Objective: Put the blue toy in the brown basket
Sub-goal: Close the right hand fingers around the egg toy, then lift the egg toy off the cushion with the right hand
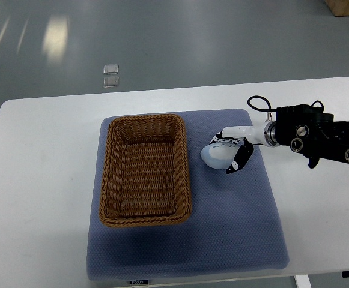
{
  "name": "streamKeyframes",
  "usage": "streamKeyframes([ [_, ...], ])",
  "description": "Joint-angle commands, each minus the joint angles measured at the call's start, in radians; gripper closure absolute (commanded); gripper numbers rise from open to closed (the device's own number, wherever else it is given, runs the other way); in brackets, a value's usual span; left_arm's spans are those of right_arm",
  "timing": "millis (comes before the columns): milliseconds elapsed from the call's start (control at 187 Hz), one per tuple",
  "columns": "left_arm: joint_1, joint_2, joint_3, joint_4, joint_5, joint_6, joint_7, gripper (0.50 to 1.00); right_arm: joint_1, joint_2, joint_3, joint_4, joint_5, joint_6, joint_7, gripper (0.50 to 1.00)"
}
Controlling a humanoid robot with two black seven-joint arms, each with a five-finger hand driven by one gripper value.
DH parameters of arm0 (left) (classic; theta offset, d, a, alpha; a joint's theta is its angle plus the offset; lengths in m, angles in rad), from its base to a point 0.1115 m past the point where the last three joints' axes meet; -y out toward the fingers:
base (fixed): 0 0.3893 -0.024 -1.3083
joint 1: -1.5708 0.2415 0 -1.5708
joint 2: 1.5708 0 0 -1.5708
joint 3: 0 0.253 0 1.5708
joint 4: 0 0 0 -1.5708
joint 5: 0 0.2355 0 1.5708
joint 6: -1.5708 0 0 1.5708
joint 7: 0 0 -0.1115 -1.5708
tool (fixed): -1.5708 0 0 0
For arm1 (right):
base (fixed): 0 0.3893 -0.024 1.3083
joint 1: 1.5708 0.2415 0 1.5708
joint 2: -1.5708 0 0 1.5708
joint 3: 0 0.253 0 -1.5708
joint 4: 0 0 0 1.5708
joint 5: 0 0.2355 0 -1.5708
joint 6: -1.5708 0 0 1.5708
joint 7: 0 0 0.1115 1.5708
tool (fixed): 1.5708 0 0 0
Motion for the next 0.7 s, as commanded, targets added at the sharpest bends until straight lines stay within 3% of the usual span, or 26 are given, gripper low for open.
streamKeyframes([
  [0, 0.0, 0.0, 0.0, 0.0, 0.0, 0.0, 0.0, 0.5, -0.001, 0.005, 0.0, -0.015, -0.018, -0.01, 0.0, 0.981],
  [5, 0.0, 0.0, 0.0, 0.0, 0.0, 0.0, 0.001, 0.5, -0.001, 0.005, 0.0, -0.017, -0.021, -0.01, 0.0, 1.0],
  [203, 0.0, 0.0, 0.0, -0.002, 0.0, 0.0, 0.001, 0.5, 0.023, -0.042, 0.015, -0.004, -0.016, 0.004, -0.002, 1.0],
  [412, 0.0, 0.0, 0.001, -0.002, 0.0, 0.0, 0.001, 0.5, 0.177, -0.122, 0.029, 0.087, 0.062, 0.062, -0.002, 1.0],
  [578, 0.0, 0.0, 0.001, -0.002, 0.0, 0.0, 0.001, 0.5, 0.276, -0.098, 0.026, 0.135, 0.148, 0.082, 0.0, 1.0],
  [696, 0.0, 0.0, 0.001, -0.002, 0.0, 0.0, 0.001, 0.5, 0.309, 0.001, 0.017, 0.131, 0.179, 0.088, 0.003, 1.0],
])
